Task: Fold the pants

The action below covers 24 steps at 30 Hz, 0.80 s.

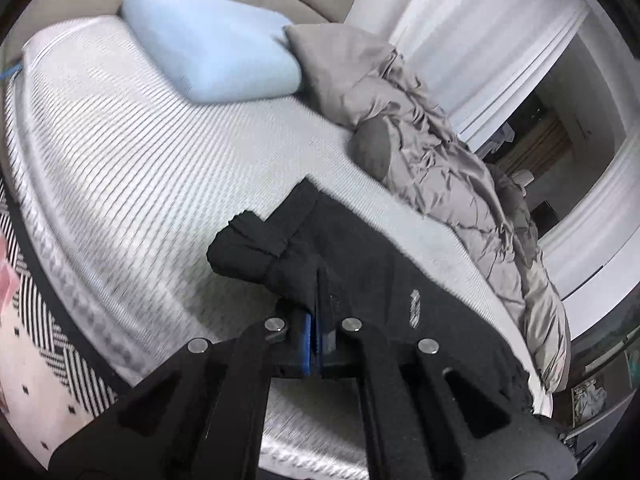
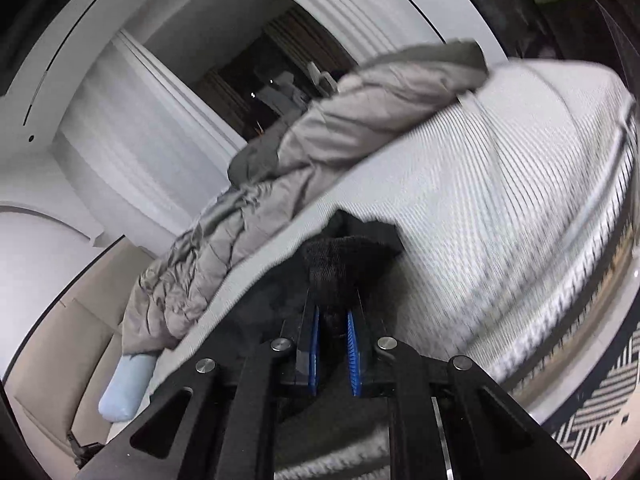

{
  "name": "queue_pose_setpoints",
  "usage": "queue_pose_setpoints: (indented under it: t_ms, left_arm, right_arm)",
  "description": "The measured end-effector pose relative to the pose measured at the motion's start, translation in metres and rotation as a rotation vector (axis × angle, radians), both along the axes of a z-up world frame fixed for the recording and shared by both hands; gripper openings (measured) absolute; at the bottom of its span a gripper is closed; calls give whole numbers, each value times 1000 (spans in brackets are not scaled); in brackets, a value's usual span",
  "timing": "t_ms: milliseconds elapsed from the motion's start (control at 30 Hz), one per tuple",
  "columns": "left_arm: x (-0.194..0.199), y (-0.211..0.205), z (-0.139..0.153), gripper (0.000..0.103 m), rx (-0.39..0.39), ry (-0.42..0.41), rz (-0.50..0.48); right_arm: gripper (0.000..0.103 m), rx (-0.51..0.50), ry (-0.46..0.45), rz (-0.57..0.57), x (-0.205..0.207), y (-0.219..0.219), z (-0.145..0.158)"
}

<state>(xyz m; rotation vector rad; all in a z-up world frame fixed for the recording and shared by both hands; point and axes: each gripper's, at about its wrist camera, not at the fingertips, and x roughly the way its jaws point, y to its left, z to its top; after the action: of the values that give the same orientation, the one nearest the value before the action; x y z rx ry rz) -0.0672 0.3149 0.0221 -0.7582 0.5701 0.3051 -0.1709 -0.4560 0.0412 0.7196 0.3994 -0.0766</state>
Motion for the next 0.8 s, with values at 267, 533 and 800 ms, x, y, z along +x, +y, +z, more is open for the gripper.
queue_pose_setpoints:
  t_ms: [267,533,800]
  left_arm:
    - [164,23,33,1,52,106,-9]
    - [198,59,23,66,80,188,30]
    - [118,26,13,67,90,116,-62]
  right_arm:
    - [11,-99,28,-32,161,5,79]
    - [70,-254,167,-21,273,31,78]
    - [86,-330,170,50,172,52,30]
